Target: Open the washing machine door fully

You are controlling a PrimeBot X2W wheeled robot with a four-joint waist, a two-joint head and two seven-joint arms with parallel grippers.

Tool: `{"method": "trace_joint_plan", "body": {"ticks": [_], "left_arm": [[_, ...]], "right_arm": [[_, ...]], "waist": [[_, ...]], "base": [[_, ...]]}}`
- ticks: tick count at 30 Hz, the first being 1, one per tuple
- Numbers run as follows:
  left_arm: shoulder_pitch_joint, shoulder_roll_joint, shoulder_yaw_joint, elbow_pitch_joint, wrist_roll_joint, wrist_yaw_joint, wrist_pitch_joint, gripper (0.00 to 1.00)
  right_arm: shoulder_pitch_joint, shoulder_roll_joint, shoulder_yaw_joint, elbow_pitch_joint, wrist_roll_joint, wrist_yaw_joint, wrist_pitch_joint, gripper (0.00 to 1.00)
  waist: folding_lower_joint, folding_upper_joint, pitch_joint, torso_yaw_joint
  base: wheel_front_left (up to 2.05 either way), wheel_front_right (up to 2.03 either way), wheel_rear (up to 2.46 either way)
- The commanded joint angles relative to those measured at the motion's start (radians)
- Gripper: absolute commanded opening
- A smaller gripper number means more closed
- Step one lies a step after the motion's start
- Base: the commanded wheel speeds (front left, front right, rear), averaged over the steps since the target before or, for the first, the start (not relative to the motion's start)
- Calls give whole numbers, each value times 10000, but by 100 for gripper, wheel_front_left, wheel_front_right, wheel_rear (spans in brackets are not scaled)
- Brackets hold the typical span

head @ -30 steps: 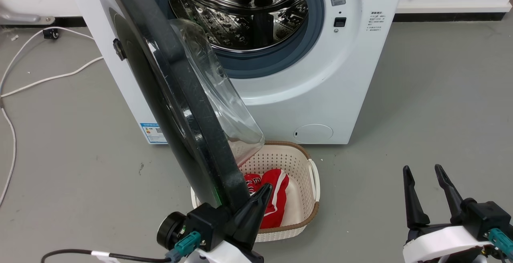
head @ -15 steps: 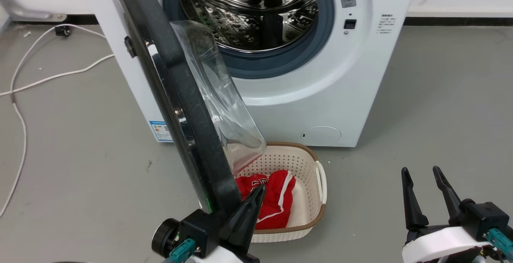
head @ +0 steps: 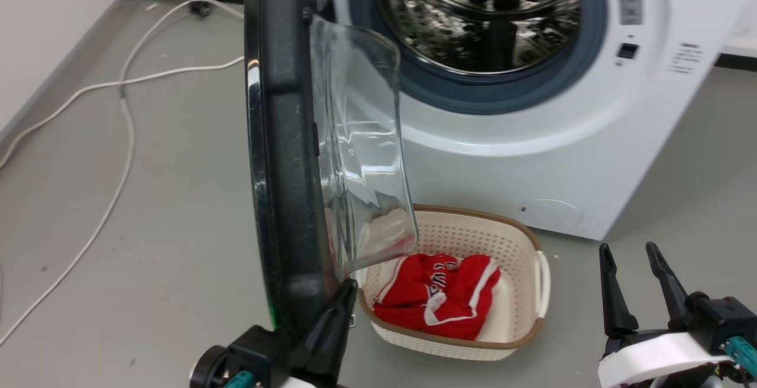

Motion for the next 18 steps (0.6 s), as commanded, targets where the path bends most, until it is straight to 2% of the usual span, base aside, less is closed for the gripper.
{"method": "trace_joint_plan", "body": {"ticks": [1,9,18], "left_arm": [[158,123,224,-7,-53,183,2,0],[343,336,964,2,-101,716,-120,0],[-368,903,2145,721,-263,958,-381,0]], "right_arm": [[-98,20,-15,2,10,-5,19,100],[-165,17,47,111,61,-3,49,100],[-292,16,130,145,185,-3,129,100]], "waist": [[0,0,82,590],[0,0,83,1360],[0,0,161,1460]], "base": [[0,0,0],[0,0,0],[0,0,0]]}}
